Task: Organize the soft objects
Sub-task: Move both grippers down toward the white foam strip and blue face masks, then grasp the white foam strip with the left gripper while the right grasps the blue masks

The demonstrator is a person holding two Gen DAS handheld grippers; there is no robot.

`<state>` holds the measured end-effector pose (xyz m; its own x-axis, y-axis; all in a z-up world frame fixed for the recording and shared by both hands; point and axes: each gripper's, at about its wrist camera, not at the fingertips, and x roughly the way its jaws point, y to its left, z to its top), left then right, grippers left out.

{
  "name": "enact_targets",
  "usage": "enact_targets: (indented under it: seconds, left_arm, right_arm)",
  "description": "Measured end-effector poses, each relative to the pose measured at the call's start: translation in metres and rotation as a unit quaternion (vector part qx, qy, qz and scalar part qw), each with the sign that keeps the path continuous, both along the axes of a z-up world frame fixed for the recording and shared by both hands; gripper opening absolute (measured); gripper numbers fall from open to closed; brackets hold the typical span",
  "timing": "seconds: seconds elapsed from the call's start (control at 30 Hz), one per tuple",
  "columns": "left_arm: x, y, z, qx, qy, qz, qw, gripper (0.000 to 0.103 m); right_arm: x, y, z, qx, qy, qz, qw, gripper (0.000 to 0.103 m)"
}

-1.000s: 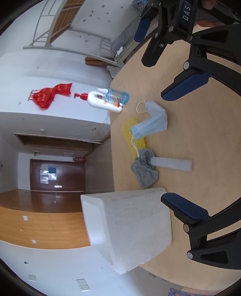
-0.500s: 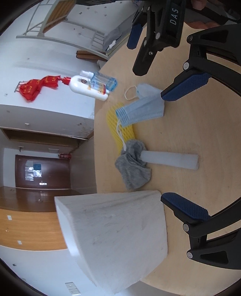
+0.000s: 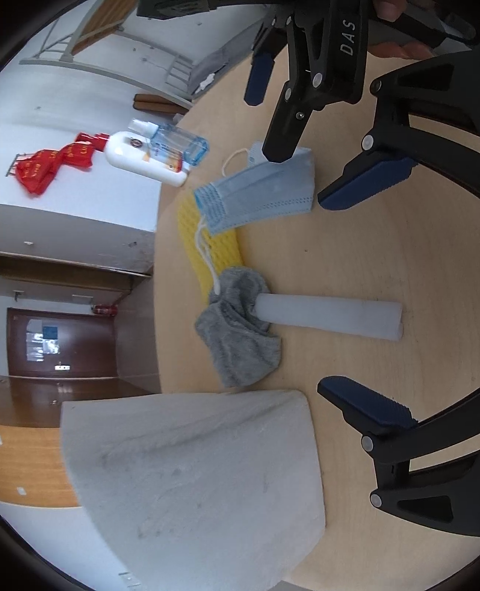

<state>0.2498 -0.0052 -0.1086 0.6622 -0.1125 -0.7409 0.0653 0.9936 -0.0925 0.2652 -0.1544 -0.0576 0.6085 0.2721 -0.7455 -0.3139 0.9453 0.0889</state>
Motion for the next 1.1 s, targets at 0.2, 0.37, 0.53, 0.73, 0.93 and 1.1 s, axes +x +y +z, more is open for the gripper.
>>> enact_targets:
  seconds: [0.2,0.37,0.53,0.73,0.93,1.1]
  left_arm:
    - [0.005,0.0,-0.01,-0.006,0.015,-0.006,0.9998,0.084]
    - [0.01,0.001,-0.019,-0.007,0.033,-0.007,0.9994,0.078]
    - [0.011,0.002,-0.022,-0.002,0.037,-0.005,0.9993,0.069]
    - [0.009,0.002,-0.021,0.006,0.033,-0.002,0.9994,0.044]
    - [0.01,0.003,-0.022,0.014,0.033,0.004,0.9994,0.021]
    - [0.007,0.003,-0.021,0.015,0.025,0.002,0.9996,0.015]
  right_arm:
    - [0.007,0.003,-0.009,-0.001,0.013,0.008,1.0,0.103]
    - [0.015,0.006,-0.014,0.0,0.022,0.014,1.0,0.103]
    - [0.016,0.008,-0.018,0.0,0.028,0.023,0.999,0.103]
    - [0.016,0.01,-0.023,-0.004,0.031,0.026,0.999,0.101]
    - [0.017,0.014,-0.025,-0.009,0.03,0.028,0.999,0.099]
    - [0.018,0.016,-0.025,0.003,0.027,0.03,0.999,0.099]
